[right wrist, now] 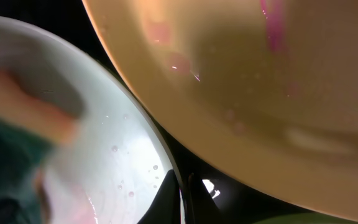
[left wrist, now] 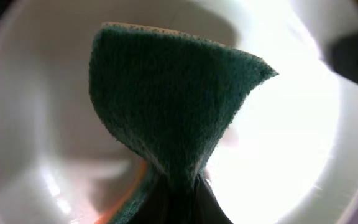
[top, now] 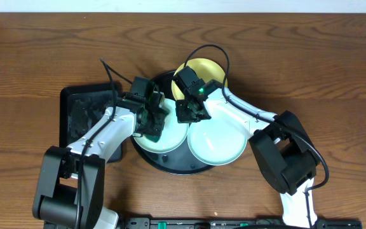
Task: Clean dirty plates on tray and stack at the side
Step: 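Scrub the left mint-green plate with the sponge in the left gripper, then lift the sponge back toward the black tray with the left gripper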
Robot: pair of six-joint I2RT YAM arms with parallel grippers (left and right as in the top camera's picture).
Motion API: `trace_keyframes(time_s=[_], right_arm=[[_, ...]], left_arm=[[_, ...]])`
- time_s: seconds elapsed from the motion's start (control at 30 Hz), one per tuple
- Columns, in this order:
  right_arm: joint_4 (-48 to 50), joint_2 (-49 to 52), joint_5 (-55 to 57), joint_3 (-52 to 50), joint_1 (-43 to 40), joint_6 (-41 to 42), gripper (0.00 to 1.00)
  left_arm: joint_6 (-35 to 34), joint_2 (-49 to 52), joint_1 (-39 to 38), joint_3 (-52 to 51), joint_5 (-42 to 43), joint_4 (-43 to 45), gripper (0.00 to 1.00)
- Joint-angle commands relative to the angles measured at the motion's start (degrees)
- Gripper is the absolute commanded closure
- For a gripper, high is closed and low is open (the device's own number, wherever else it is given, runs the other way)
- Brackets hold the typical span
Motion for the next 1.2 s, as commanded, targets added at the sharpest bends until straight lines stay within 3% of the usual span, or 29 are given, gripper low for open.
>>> trace_keyframes(time_s=[0.0, 0.1, 0.17, 0.2, 0.53, 0.83, 1.17], right_arm=[[-0.26, 0.57, -0.83, -0.59, -0.13, -0.28, 0.99], [-0.26, 0.57, -1.44, -0.59, -0.2, -0.57, 0.99], [-0.24, 0.57, -1.88, -0.59, -0.22, -1.49, 0.99], [-0.26, 0.57, -1.88, -0.59, -0.22, -1.64, 0.99], [-0.04, -3.39, -2.36, 0.5, 0.44, -9.55, 0.99], [-0.5, -12.17, 17.46, 0.5, 5.31, -14.64, 0.99], [-0.44, -16.57, 55.6, 0.5, 16.94, -18.71, 0.99]], left_arm=[[3.19, -0.63, 1.68, 1.62, 8.96, -0.33, 0.92], [-3.58, -3.02, 5.6, 4.11, 4.96, -0.55, 0.93], [-13.64, -8.33, 12.39, 7.98, -1.46, -2.86, 0.93], [-15.26, -9.99, 14.16, 8.87, -2.08, -3.65, 0.93], [-16.0, -23.98, 27.02, 10.16, -6.49, -11.1, 0.92], [-15.82, -23.69, 29.81, 10.05, -9.35, -14.49, 0.93], [-15.85, -23.43, 29.81, 10.05, -9.33, -14.93, 0.93]])
